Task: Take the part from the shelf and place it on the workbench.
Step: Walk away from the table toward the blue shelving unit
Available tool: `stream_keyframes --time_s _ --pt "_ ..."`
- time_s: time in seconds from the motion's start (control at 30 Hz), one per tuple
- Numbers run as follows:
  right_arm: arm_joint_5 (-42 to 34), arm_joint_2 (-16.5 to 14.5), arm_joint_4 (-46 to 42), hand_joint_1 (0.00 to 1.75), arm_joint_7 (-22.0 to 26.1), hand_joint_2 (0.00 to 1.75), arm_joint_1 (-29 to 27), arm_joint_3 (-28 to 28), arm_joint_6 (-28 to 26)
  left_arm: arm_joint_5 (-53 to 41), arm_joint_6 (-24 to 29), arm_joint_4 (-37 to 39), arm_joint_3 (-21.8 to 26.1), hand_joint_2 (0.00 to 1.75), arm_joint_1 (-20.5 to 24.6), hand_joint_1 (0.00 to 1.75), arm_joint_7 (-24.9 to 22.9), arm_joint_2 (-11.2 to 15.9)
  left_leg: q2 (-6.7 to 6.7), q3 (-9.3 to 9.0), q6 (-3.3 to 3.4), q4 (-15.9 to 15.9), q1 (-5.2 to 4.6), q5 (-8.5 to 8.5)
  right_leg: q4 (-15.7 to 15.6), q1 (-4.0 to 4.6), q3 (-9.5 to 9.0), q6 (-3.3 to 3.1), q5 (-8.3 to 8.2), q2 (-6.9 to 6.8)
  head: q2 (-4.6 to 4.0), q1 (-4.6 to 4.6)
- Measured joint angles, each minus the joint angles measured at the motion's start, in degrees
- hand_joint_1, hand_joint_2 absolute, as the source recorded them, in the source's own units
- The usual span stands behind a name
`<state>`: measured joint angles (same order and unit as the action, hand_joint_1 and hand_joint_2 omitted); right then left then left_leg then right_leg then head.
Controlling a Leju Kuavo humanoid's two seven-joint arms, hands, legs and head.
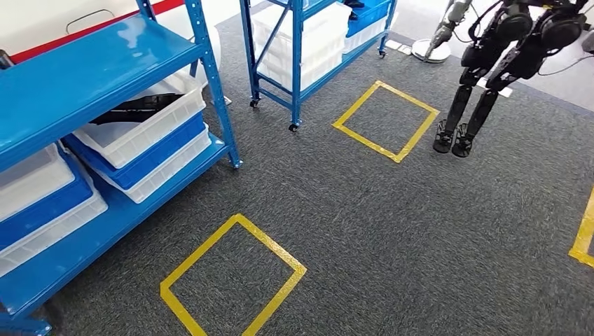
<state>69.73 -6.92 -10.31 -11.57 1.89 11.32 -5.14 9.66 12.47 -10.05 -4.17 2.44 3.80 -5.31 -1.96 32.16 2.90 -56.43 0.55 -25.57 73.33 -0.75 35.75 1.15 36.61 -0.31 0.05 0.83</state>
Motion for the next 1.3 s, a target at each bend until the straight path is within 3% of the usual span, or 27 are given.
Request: stream_keyframes --time_s 0.03,0.07,0.13,0.2,0.27,0.33,0.37,0.43,0.5,0.53,0.57,0.63,0.7,0.83,0.9,0.97,1.0,1.03,1.07,1.13,1.2,1.27,1.3 --pt "0.0 0.1 0.0 0.00 0.0 0.00 0.0 0.0 -0.1 0.0 0.0 0.0 0.0 0.00 -0.1 0.00 0.1 0.0 -0.93 0.03 -0.12 0.0 0.05 0.09 -0.4 -0.18 -0.19 0.56 -0.65 0.07 0.00 0.01" --pt "0.0 0.1 0.0 0.00 0.0 0.00 0.0 0.0 -0.1 0.0 0.0 0.0 0.0 0.00 -0.1 0.00 0.2 -0.1 -1.88 0.03 -0.28 -0.1 0.14 0.17 -3.2 -0.44 -1.49 1.24 -2.16 0.32 0.00 0.00" --pt "0.0 0.3 0.0 0.00 -0.1 0.00 -0.2 0.0 -0.3 0.0 -0.1 0.0 0.0 0.00 -0.1 0.00 0.6 -0.1 -3.69 0.27 -0.90 -0.4 0.26 0.22 -11.5 -1.05 -5.09 2.28 -5.54 2.90 0.00 0.13" --pt "0.0 0.3 0.1 0.00 0.0 0.00 -0.3 0.0 -0.5 0.0 -0.4 0.0 0.0 0.00 0.0 0.00 1.0 -0.1 -5.01 0.89 -1.71 -0.8 0.17 0.29 -15.8 -1.18 -6.54 1.90 -6.96 5.04 0.00 0.16" --pt "-0.2 0.2 0.1 0.00 0.6 0.00 -0.2 0.0 -1.4 -0.1 -0.7 0.0 0.0 0.00 -0.2 0.00 1.5 -0.1 -5.94 1.35 -2.36 -0.8 0.25 0.55 -16.0 -0.98 -6.47 0.78 -7.09 4.39 -0.01 0.04" --pt "-0.5 0.2 0.1 0.00 1.4 0.00 -0.2 0.1 -2.6 -0.2 -1.2 0.0 0.0 0.00 -0.4 0.00 2.0 -0.1 -4.11 1.97 -2.79 -1.8 0.38 -0.19 -16.1 -1.10 -6.76 -0.14 -7.41 3.36 0.00 -0.13" --pt "-0.6 0.2 0.1 0.00 1.7 0.00 -0.3 0.1 -3.1 -0.2 -1.5 0.0 0.0 0.00 -0.4 0.00 2.2 -0.1 -2.36 2.85 -2.94 -3.8 0.39 -1.50 -16.1 -1.15 -6.89 -0.61 -7.56 2.81 0.00 -0.28" --pt "-0.7 0.1 0.1 0.00 2.1 0.00 -0.5 0.2 -3.6 -0.3 -2.0 0.0 0.0 0.00 -0.2 0.00 2.5 -0.1 0.84 6.14 -3.14 -11.1 0.36 -5.53 -16.2 -0.75 -6.76 -1.37 -7.53 1.69 0.00 -0.52" --pt "-0.7 0.2 0.1 0.00 2.2 0.00 -0.7 0.3 -3.8 -0.4 -2.3 0.0 0.0 0.00 0.0 0.00 2.8 -0.1 1.59 9.08 -3.23 -17.6 0.44 -7.89 -16.2 -0.40 -6.59 -1.77 -7.28 0.62 0.00 -0.55" --pt "-0.7 0.2 0.1 0.00 2.2 0.00 -0.7 0.3 -3.8 -0.4 -2.3 0.0 0.0 0.00 -0.1 0.00 2.8 -0.1 1.70 9.05 -3.17 -17.9 0.46 -7.45 -16.2 -0.31 -6.57 -1.89 -7.18 0.25 0.00 -0.56" --pt "-0.7 0.2 0.1 0.00 2.2 0.00 -0.6 0.3 -3.8 -0.4 -2.3 0.0 0.0 0.00 -0.2 0.00 2.8 -0.1 1.77 7.86 -3.04 -16.0 0.47 -6.15 -16.2 -0.26 -6.62 -1.93 -7.05 -0.02 -0.01 -0.56" --pt "-0.7 0.1 0.1 0.00 2.2 0.00 -0.5 0.3 -3.8 -0.4 -2.3 0.0 0.0 0.00 -0.2 0.00 2.8 -0.1 2.11 3.31 -2.42 -8.0 0.35 -3.11 -16.2 -0.15 -6.98 -1.77 -6.72 -0.27 0.00 -0.60" --pt "-0.7 0.0 0.1 0.00 2.2 0.00 -0.4 0.3 -3.8 -0.4 -2.3 0.0 0.0 0.00 0.0 0.00 2.8 0.0 2.49 0.28 -1.79 -2.6 0.02 -2.18 -16.3 0.15 -7.29 -1.22 -6.34 -0.47 0.00 -0.56" --pt "-0.6 0.0 0.1 0.00 2.2 0.00 -0.3 0.3 -3.8 -0.3 -2.3 0.0 0.0 0.00 0.0 0.00 2.7 0.0 2.07 -1.05 -0.35 -0.8 -0.19 -2.35 -14.6 0.26 -8.02 0.37 -6.39 -0.64 0.01 -0.45" --pt "-0.5 0.0 0.1 0.00 2.2 0.00 -0.3 0.3 -3.8 -0.2 -2.2 0.0 0.0 0.00 0.0 0.00 2.6 -0.1 1.85 -2.08 0.16 -0.5 -0.03 -2.36 -10.4 0.09 -5.82 0.16 -4.18 -0.36 0.00 -0.25" --pt "-0.3 0.0 0.1 0.00 2.2 0.00 -0.3 0.3 -3.7 0.0 -2.1 0.0 0.0 0.00 0.0 0.00 2.6 -0.1 1.65 -2.33 0.39 -0.5 -0.04 -2.64 -3.4 -0.10 -1.56 0.01 -1.47 -0.06 -0.01 -0.06" --pt "-0.2 0.0 0.1 0.00 2.3 0.00 -0.3 0.3 -3.7 0.0 -2.0 0.0 0.0 0.00 0.0 0.00 2.6 -0.1 1.51 -2.51 0.38 -0.5 -0.04 -2.86 -0.9 -0.20 0.46 0.40 -1.00 0.01 -0.01 -0.07" --pt "-0.1 0.1 0.1 0.00 2.3 0.00 -0.3 0.3 -3.6 0.1 -1.9 0.0 0.0 0.00 0.0 0.00 2.6 -0.1 1.32 -2.79 0.30 -0.5 -0.03 -3.15 -0.1 -0.31 1.67 1.02 -1.43 0.06 -0.01 -0.07" --pt "0.0 0.1 0.1 0.00 2.3 0.00 -0.3 0.3 -3.6 0.2 -1.8 0.0 0.0 0.00 -0.1 0.00 2.6 -0.2 1.12 -3.21 0.15 -0.5 0.02 -3.49 -1.3 -0.43 1.88 1.78 -2.75 0.07 -0.01 -0.04" --pt "0.3 0.3 0.1 0.00 2.3 0.00 -0.5 0.3 -3.5 0.4 -1.6 0.0 0.0 0.00 -0.2 0.00 2.5 -0.4 0.82 -4.32 -0.39 -0.5 0.18 -4.41 -8.5 -0.78 -0.09 3.29 -7.44 0.05 -0.01 0.03" --pt "0.6 0.5 0.1 0.00 2.3 0.00 -0.4 0.3 -3.5 0.6 -1.5 0.0 0.1 0.00 -0.2 0.00 2.3 -0.5 0.77 -5.18 -1.23 -0.5 0.14 -5.35 -13.9 -0.50 -1.69 2.65 -9.65 -0.09 -0.01 0.22" --pt "0.7 0.4 0.2 0.00 2.3 0.00 -0.3 0.3 -3.5 0.7 -1.4 0.0 0.2 0.00 -0.1 0.00 2.2 -0.5 0.83 -5.67 -1.99 -0.8 0.02 -5.89 -14.4 -0.14 -1.87 0.67 -9.37 -0.14 -0.01 0.09" --pt "0.8 0.4 0.2 0.00 2.4 0.00 -0.3 0.3 -3.5 0.7 -1.4 0.0 0.2 0.00 -0.1 0.00 2.1 -0.5 0.89 -5.78 -2.25 -1.0 0.08 -6.06 -14.4 -0.22 -2.33 0.05 -9.56 -0.06 0.00 -0.06"
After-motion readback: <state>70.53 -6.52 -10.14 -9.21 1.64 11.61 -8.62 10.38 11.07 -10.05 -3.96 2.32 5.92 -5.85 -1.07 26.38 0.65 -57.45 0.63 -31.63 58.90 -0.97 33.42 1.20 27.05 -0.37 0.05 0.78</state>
